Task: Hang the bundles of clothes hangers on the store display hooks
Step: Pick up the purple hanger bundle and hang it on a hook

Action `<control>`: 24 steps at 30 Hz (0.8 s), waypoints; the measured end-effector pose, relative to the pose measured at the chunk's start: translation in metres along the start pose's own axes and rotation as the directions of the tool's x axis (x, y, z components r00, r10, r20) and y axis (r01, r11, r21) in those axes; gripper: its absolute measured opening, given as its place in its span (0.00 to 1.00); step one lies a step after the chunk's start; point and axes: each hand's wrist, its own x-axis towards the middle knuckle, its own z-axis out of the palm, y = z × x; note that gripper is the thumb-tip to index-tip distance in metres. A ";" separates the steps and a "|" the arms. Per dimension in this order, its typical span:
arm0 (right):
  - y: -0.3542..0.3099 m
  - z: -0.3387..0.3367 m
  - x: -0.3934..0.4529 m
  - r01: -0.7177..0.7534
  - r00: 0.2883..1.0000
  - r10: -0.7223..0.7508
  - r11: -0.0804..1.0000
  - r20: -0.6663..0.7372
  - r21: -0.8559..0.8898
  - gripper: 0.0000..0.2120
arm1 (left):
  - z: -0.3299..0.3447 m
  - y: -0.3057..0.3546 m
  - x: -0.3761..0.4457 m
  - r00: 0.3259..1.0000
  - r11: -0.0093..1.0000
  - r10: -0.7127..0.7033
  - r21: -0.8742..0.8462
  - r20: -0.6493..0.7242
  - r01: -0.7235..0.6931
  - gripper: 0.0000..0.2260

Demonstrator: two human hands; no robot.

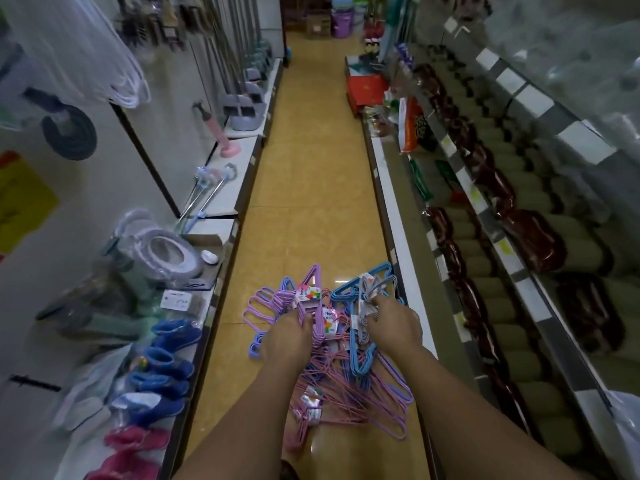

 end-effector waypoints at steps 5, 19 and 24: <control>-0.022 0.028 0.049 -0.046 0.998 0.042 0.995 0.040 0.087 0.14 | 0.005 -0.025 0.062 0.999 1.000 -0.007 0.001 0.038 0.007 0.20; -0.001 0.180 0.169 -0.044 0.976 0.026 0.996 0.217 0.082 0.19 | 0.144 -0.093 0.175 0.977 0.996 -0.089 0.043 0.195 0.082 0.22; 0.020 0.272 0.220 -0.006 0.962 -0.017 0.997 0.273 0.081 0.22 | 0.227 -0.130 0.220 0.976 0.995 -0.098 0.020 0.196 0.096 0.22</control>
